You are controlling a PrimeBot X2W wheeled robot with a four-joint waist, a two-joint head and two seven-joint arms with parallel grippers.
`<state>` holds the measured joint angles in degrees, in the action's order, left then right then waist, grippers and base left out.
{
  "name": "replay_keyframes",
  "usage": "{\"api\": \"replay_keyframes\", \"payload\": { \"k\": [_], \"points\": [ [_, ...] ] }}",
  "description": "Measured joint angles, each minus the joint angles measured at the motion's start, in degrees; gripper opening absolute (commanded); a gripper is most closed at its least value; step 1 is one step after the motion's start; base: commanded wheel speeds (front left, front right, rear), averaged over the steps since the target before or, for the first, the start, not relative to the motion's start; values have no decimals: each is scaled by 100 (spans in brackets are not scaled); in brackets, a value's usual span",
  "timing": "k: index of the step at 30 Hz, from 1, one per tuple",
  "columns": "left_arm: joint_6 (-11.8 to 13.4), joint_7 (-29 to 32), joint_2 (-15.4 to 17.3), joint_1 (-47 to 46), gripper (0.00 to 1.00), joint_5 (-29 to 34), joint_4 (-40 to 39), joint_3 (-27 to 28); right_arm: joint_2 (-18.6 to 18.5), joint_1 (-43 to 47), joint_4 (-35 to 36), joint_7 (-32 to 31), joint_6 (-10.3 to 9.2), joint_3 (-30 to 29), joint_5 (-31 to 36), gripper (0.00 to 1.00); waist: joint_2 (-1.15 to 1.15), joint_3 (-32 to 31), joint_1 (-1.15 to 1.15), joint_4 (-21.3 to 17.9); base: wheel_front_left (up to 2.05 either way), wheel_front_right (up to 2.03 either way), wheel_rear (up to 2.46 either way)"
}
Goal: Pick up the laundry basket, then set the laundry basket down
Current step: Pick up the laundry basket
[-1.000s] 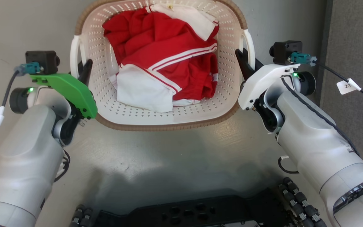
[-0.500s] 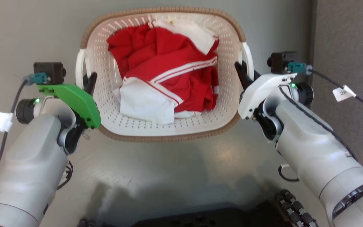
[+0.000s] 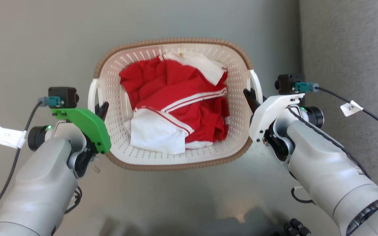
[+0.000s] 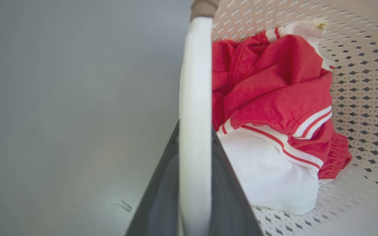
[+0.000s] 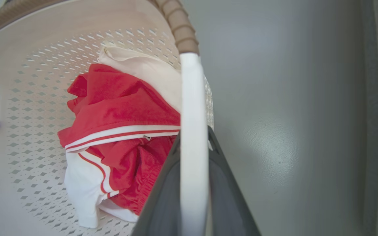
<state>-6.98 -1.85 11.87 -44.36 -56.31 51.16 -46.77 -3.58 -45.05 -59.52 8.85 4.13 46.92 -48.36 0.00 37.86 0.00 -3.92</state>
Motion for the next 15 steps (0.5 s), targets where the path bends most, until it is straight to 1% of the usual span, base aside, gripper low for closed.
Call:
{"api": "replay_keyframes", "payload": {
  "k": [1, 8, 15],
  "points": [
    [0, 0, 0, 0, 0, 0, 0, 0, 0, 0, 0, 0, 0, 0, 0, 0, 0, 0, 0, 0, 0, 0, 0],
    [0, 82, -15, 256, 0, -281, 115, -138, -2, 152, -27, -186, 38, 208, -168, 0, 0, -570, 0, -32, 0, 0, 0],
    [0, 182, -127, 456, 0, -474, 225, -203, -4, 275, -137, -326, 85, 368, -315, 0, 0, -1146, 0, -53, 0, 0, 0]
  ]
}}
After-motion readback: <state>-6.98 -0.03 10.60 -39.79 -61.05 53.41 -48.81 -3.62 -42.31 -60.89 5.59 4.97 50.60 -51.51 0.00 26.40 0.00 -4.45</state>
